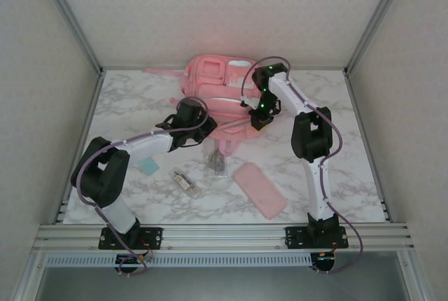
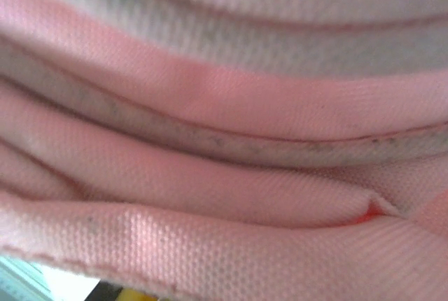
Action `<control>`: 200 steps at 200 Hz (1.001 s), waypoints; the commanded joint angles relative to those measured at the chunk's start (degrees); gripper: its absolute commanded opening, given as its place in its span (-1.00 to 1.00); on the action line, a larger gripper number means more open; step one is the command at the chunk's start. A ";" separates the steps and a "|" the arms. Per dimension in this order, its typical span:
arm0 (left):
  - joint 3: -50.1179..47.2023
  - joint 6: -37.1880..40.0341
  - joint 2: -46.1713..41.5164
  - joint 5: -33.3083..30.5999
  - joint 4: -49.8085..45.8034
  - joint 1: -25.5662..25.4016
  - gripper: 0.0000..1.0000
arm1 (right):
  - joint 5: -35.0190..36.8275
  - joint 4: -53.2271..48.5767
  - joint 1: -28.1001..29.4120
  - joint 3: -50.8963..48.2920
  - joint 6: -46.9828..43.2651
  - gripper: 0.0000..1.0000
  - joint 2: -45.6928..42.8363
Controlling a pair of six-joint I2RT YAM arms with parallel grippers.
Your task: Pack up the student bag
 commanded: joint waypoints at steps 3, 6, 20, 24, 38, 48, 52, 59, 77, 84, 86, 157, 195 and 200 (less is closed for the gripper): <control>2.34 10.48 -3.64 -6.24 -9.44 8.15 -1.00 | 8.24 -1.53 -5.96 -3.68 0.42 -1.00 -3.43; 2.64 10.94 -3.63 -6.21 -10.73 8.59 -1.00 | 7.65 -1.33 -5.95 -4.31 0.72 -1.00 -3.82; 3.61 12.39 -3.57 -6.66 -11.42 10.18 -1.00 | 3.78 0.50 -5.38 -8.32 2.20 -1.00 -5.92; 3.99 12.68 -3.64 -6.78 -11.59 10.43 -1.00 | 2.82 1.32 -5.02 -9.47 2.57 -1.00 -6.58; 5.14 13.42 -3.82 -7.23 -11.96 10.67 -1.00 | 0.57 5.35 -3.58 -14.42 3.75 -1.00 -8.86; 5.83 13.33 -3.75 -7.24 -12.19 10.67 -1.00 | -1.92 7.81 -2.45 -16.91 3.93 -1.00 -10.02; 5.97 13.06 -3.74 -7.07 -12.15 10.67 -1.00 | -2.34 8.95 -2.01 -17.93 4.12 -1.00 -10.51; 6.06 12.57 -3.74 -6.55 -11.76 10.73 -1.00 | -2.32 11.09 -1.36 -19.46 4.68 -1.00 -11.21; 6.03 11.00 -3.78 -4.87 -11.03 10.68 -0.82 | -2.33 15.01 -0.66 -21.04 5.60 -1.00 -12.01; 5.88 10.69 -3.89 -4.22 -10.75 10.68 -0.79 | -1.34 16.02 -0.53 -21.05 5.93 -1.00 -12.01; 5.90 10.54 -3.91 -4.12 -10.72 10.68 -0.79 | -0.66 16.36 -0.54 -21.05 6.05 -1.00 -12.01; 6.03 16.23 -7.27 -4.57 -16.66 11.31 -1.00 | 15.13 15.36 -4.48 -7.39 3.26 -1.00 -3.07; 6.14 18.80 -8.35 -2.71 -18.55 12.11 -1.00 | 15.26 15.59 -6.32 3.41 3.43 -1.00 3.21; 6.02 19.13 -8.53 -2.40 -18.63 12.17 -1.00 | 15.57 14.86 -6.51 5.42 3.44 -1.00 4.52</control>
